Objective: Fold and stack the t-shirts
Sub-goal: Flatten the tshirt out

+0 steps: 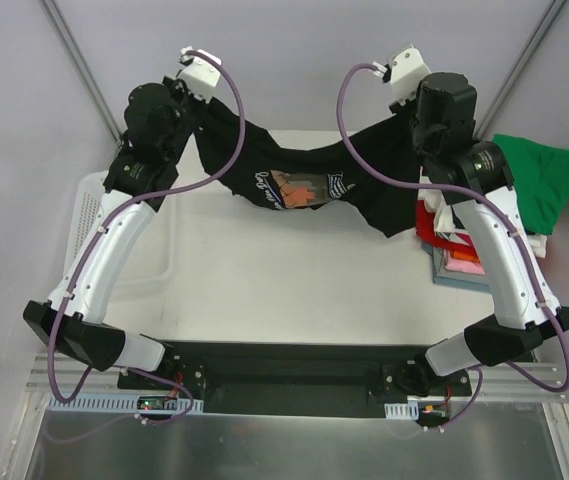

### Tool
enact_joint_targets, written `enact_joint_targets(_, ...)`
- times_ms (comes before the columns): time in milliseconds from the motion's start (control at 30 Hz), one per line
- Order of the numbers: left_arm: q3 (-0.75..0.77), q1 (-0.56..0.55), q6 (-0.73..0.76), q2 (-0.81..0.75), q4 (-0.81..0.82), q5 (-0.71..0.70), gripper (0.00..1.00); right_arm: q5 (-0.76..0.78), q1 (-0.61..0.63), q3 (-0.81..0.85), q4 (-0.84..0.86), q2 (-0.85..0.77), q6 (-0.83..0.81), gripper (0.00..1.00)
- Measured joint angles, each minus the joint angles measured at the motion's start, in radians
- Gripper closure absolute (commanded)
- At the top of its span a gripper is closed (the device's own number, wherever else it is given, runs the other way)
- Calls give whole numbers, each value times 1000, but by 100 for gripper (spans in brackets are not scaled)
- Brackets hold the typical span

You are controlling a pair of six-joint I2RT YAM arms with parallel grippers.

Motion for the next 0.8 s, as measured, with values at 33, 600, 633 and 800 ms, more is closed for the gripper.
enact_joint_targets(33, 25, -6, 5, 3, -4, -14, 100, 0, 2, 0, 6, -1, 1, 99)
enact_joint_targets(600, 183, -4, 53, -22, -21, -171, 100, 45, 37, -5, 76, -168, 1, 99)
enact_joint_targets(633, 183, -8, 54, -35, -28, -171, 100, 46, 41, -5, 76, -182, 2, 99)
enact_joint_targets(800, 187, -16, 39, -107, -57, -171, 100, 45, 50, -27, 87, -268, 3, 99)
